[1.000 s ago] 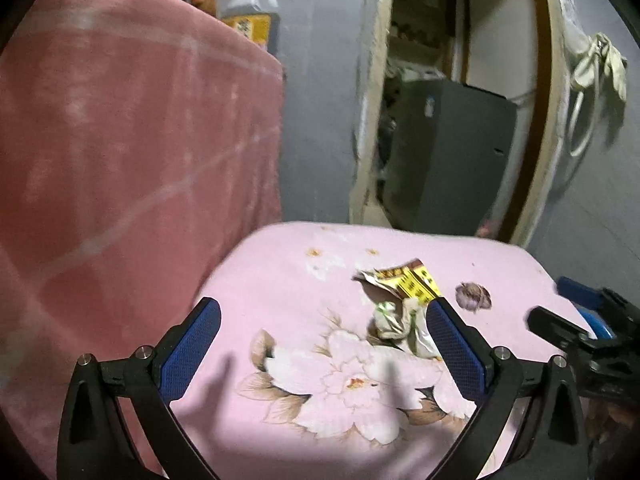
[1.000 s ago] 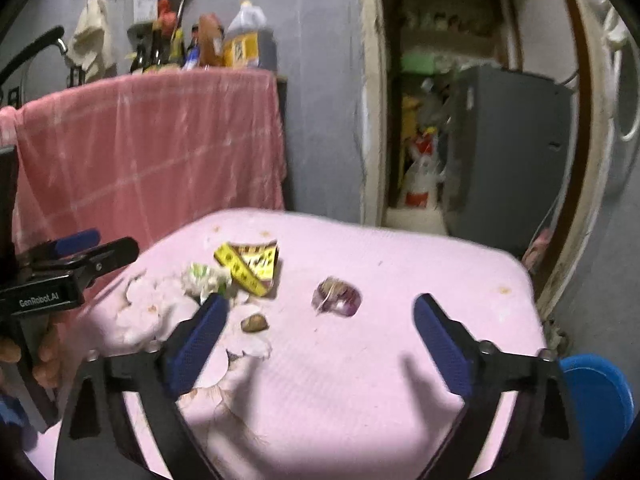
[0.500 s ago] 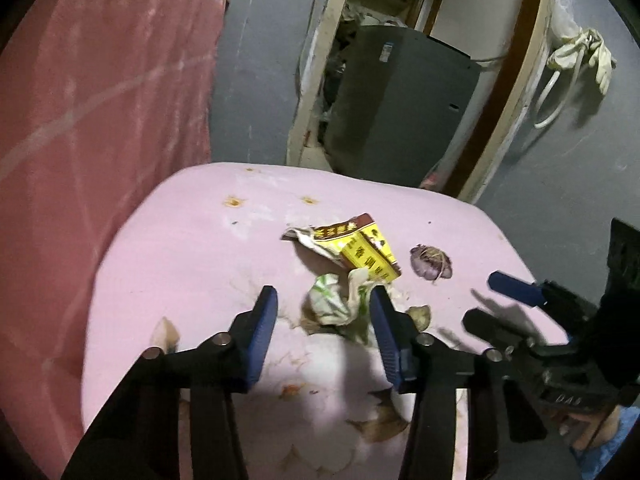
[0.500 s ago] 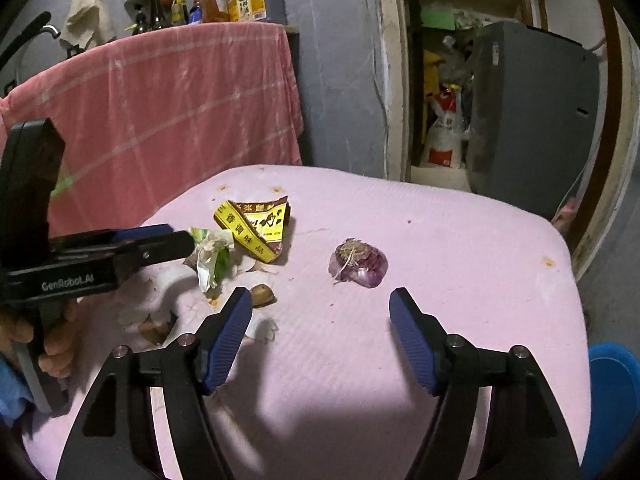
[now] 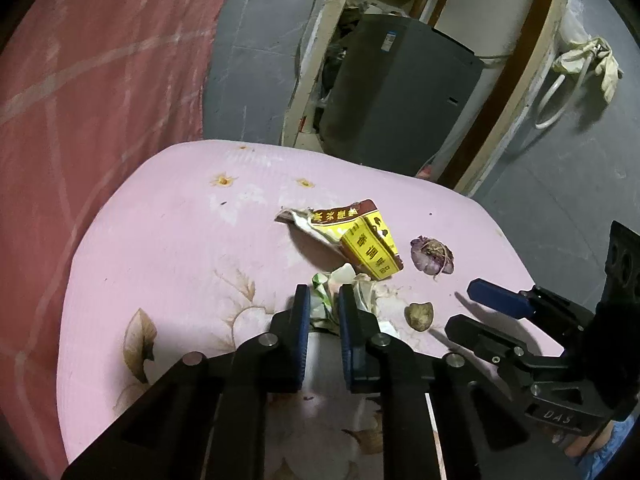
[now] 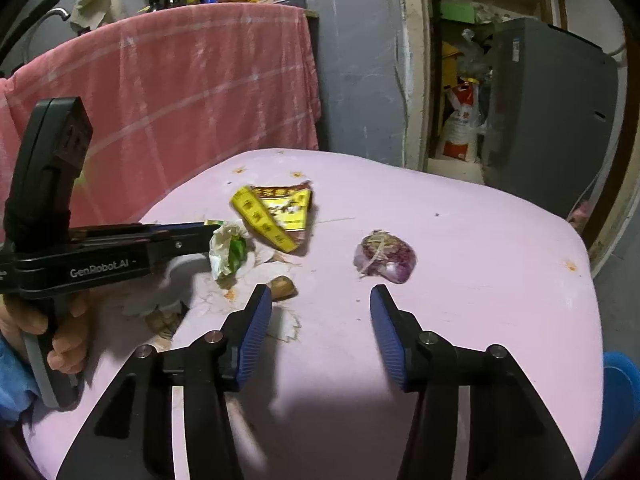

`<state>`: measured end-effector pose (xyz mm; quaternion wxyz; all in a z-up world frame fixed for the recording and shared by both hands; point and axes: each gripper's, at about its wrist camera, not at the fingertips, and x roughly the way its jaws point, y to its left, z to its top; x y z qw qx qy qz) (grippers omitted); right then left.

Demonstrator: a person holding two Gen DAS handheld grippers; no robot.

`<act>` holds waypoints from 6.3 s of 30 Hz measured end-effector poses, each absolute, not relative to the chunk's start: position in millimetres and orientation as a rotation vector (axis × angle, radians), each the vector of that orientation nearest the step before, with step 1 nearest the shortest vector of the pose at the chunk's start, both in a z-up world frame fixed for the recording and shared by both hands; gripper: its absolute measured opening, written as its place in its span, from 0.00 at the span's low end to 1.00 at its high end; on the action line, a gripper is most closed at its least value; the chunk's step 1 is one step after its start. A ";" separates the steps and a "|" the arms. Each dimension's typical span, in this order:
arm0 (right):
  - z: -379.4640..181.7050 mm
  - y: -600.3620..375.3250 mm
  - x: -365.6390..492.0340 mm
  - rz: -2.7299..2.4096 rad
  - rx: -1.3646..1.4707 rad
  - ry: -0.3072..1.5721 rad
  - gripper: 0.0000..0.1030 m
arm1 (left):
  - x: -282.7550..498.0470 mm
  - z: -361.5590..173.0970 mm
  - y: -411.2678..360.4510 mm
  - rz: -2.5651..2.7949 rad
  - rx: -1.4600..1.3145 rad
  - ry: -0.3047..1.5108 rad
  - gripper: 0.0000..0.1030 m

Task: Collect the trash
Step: 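Close the left tool on the green paper scrap and lift it, then carry the green scrap over the blue basin with the left tool, then open the left tool over the basin, dropping the green scrap, then move both open tools back to the yellow wrapper and onion skin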

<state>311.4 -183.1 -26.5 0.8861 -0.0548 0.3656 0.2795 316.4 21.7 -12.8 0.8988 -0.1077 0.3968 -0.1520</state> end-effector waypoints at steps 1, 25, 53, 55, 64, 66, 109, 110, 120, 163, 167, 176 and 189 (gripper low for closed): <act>-26.5 -182.0 311.6 0.586 -0.115 0.764 0.42 | 315.4 -12.6 22.8 -0.313 -0.226 0.820 0.09; -23.1 -172.5 304.1 0.662 -0.102 0.739 0.17 | 270.5 4.8 26.9 -0.261 -0.218 0.678 0.08; 82.4 -317.3 143.7 0.263 0.001 0.075 0.17 | 159.8 92.7 -119.8 -0.463 -0.139 0.241 0.08; 83.8 -328.3 134.3 0.228 0.002 0.051 0.17 | 155.3 96.1 -134.7 -0.490 -0.138 0.235 0.08; 82.4 -380.7 109.3 0.075 0.039 0.006 0.17 | 150.9 104.8 -209.8 -0.597 -0.120 0.225 0.08; 80.6 -392.3 106.9 0.035 0.046 0.012 0.17 | 152.2 106.1 -224.6 -0.615 -0.116 0.223 0.08; -1.4 -478.7 168.5 -0.144 0.232 0.464 0.18 | 244.2 -3.5 -318.2 -0.679 -0.041 0.615 0.09; -1.8 -478.9 168.8 -0.145 0.233 0.468 0.20 | 244.7 -4.1 -318.6 -0.678 -0.038 0.620 0.09; -0.9 -484.2 168.2 -0.173 0.251 0.465 0.34 | 246.6 -6.7 -319.2 -0.676 -0.030 0.638 0.13; 66.8 -383.3 134.6 0.007 0.152 -0.034 1.00 | 180.2 77.7 -113.6 -0.219 -0.165 0.259 0.98; 72.6 -364.1 137.9 0.051 0.148 -0.062 1.00 | 171.2 78.3 -86.0 -0.156 -0.151 0.230 0.98; 79.5 -314.6 152.0 0.146 0.102 -0.087 1.00 | 165.6 73.4 -38.5 -0.028 -0.078 0.201 0.98; 82.2 -268.2 232.6 0.295 0.042 0.046 1.00 | 215.0 50.1 13.0 0.039 -0.085 0.292 0.98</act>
